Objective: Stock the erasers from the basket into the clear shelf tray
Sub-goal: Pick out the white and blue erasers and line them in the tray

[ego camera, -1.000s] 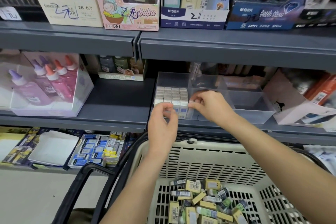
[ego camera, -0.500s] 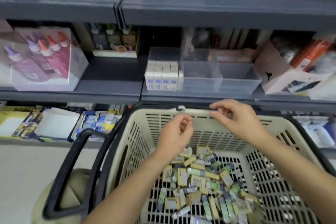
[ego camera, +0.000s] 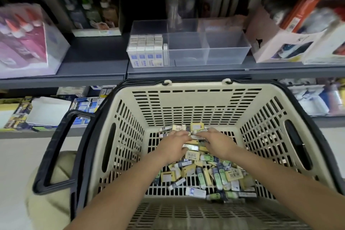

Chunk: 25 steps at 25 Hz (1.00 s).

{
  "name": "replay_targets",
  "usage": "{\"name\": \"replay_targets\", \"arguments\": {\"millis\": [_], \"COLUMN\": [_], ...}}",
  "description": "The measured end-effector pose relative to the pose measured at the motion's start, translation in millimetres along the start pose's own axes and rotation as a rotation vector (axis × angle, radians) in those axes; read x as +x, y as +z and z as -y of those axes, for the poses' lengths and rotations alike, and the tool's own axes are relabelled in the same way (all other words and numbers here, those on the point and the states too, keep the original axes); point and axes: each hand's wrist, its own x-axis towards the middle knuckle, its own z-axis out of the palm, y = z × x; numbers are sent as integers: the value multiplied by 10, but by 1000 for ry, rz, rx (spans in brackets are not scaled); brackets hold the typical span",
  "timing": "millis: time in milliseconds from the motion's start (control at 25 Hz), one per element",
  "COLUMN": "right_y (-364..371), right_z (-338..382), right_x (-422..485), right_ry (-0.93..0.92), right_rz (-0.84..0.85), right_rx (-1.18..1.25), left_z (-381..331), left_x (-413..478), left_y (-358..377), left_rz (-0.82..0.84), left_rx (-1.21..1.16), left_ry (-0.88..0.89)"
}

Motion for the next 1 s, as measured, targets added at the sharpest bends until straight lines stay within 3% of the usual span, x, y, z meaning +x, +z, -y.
{"name": "replay_targets", "arguments": {"millis": [160, 360, 480, 720, 800, 920, 1000], "right_y": [62, 68, 78, -25, -15, -54, -87], "right_z": [114, 73, 21, 112, 148, 168, 108], "right_x": [121, 120, 76, 71, 28, 19, 82], "right_ry": [33, 4, -11, -39, -45, -54, 0], "right_rz": [47, -85, -25, 28, 75, 151, -7], "right_rx": [-7, -4, -52, -20, 102, 529, 603], "left_z": [43, 138, 72, -2, 10, 7, 1], "left_x": [-10, -34, -9, 50, 66, 80, 87], "left_y": [27, 10, 38, 113, 120, 133, 106], "left_rz": [-10, 34, -65, -78, -69, 18, -19], "left_rx": [-56, -108, -170, -208, -185, -101, -214], "left_ry": [-47, -136, -138, -120, -89, -112, -186]}}
